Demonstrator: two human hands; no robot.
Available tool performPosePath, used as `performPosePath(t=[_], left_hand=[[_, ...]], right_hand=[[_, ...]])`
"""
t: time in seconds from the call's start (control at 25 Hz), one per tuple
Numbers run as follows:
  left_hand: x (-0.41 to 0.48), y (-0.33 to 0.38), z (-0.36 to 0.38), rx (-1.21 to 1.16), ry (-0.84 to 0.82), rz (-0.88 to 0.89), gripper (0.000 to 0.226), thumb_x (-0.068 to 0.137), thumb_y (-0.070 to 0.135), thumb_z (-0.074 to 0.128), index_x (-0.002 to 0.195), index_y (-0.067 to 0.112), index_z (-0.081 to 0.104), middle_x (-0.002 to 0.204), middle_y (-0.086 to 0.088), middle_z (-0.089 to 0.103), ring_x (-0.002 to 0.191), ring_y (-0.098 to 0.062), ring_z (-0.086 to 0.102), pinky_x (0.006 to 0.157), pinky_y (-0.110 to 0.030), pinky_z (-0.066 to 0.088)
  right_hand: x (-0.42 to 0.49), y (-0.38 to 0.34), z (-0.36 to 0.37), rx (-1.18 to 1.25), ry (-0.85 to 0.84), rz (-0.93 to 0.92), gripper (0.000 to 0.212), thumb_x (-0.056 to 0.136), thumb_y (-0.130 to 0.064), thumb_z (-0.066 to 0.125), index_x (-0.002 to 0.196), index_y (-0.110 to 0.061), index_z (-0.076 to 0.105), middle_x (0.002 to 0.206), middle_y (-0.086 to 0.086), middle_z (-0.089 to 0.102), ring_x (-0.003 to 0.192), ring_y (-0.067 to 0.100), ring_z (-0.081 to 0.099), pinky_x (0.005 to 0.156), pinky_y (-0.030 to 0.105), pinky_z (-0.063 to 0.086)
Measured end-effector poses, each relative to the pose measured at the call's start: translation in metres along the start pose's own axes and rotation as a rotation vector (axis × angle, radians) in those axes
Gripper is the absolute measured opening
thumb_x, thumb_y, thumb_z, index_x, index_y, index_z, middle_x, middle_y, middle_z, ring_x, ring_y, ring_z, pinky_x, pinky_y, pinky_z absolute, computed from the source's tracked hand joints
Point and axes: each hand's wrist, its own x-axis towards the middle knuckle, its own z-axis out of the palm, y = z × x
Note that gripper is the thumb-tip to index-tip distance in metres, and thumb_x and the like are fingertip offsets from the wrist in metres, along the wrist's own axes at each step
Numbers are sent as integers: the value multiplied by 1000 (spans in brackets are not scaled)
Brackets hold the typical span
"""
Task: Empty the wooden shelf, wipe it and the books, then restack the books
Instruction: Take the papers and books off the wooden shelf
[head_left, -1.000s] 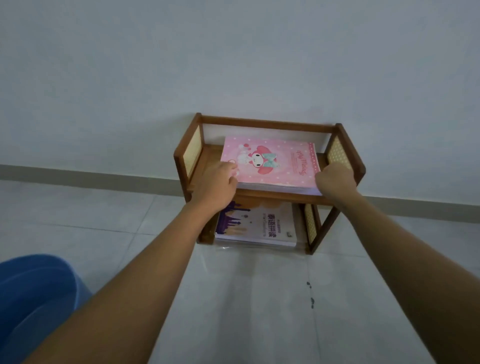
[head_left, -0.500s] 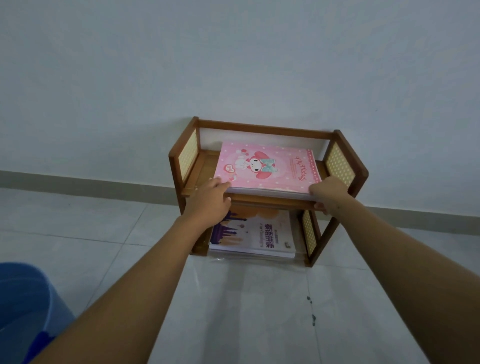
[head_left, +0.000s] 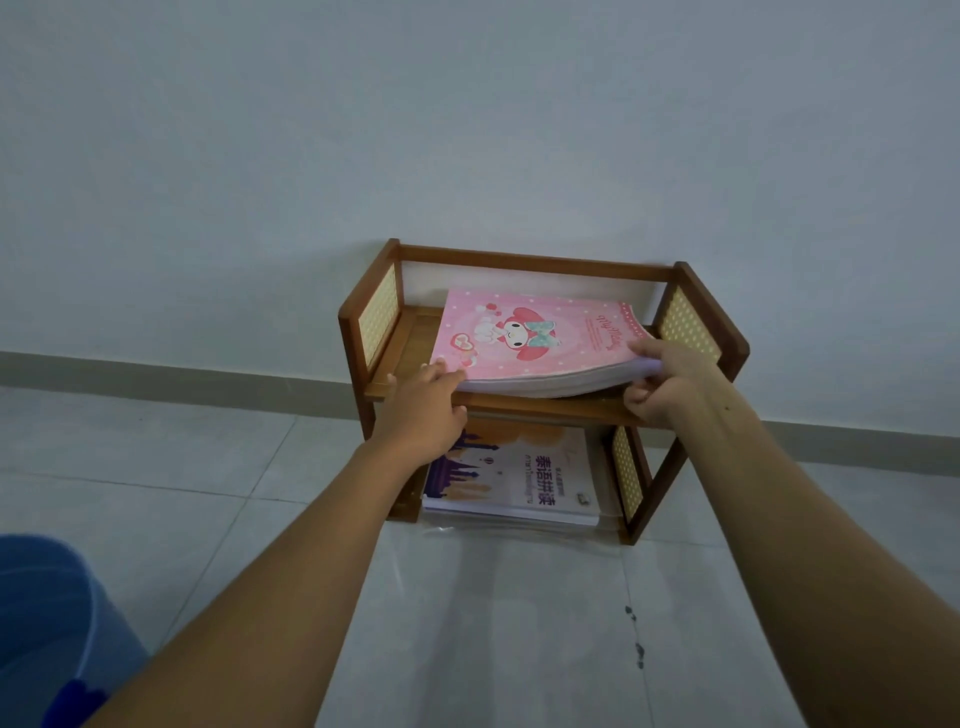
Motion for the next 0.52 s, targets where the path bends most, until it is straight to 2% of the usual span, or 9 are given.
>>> performPosePath(t=[0.04, 0.12, 0.2, 0.32, 0.4, 0.52], left_hand=[[0, 0, 0, -4, -10, 3, 51, 99, 30, 45, 148, 26, 30, 158, -2, 19, 146, -25, 17, 118, -49, -2], [1, 0, -1, -23, -18, 0, 52, 99, 29, 45, 148, 26, 29, 159, -2, 19, 146, -25, 16, 118, -50, -2], [2, 1, -2, -43, -6, -8, 51, 99, 28, 45, 148, 26, 30, 158, -2, 20, 146, -25, 16, 118, -50, -4], [3, 2, -1, -82, 42, -14, 50, 99, 25, 46, 146, 27, 32, 157, -2, 24, 146, -22, 18, 116, -48, -9], [2, 1, 0, -101, 68, -22, 51, 99, 23, 46, 147, 28, 31, 157, -1, 23, 146, -22, 17, 116, -47, -9], [-1, 2, 2, -147, 94, -34, 53, 99, 20, 46, 148, 27, 28, 159, 1, 20, 147, -24, 13, 117, -46, -5]], right_hand=[[-1, -2, 1, 40, -33, 0, 43, 72, -14, 78, 110, -12, 58, 108, 1, 64, 74, 5, 54, 61, 19, 48], [-5, -6, 4, 100, -62, 6, 59, 60, -13, 85, 112, -14, 57, 111, 11, 64, 95, 23, 61, 74, 33, 56], [-10, -6, 11, 105, -88, -25, 65, 60, -13, 86, 115, -13, 53, 110, 15, 62, 101, 34, 58, 83, 43, 53], [-16, 1, 27, 69, -176, -85, 64, 68, -12, 82, 121, -10, 45, 115, 18, 59, 108, 38, 56, 93, 53, 48], [-15, 8, 40, 76, -197, -115, 72, 69, -12, 83, 126, -12, 39, 116, 19, 55, 107, 40, 55, 94, 59, 47], [-11, 21, 57, 52, -128, -187, 99, 63, -15, 87, 139, -26, 24, 125, 17, 49, 110, 40, 53, 87, 67, 46]])
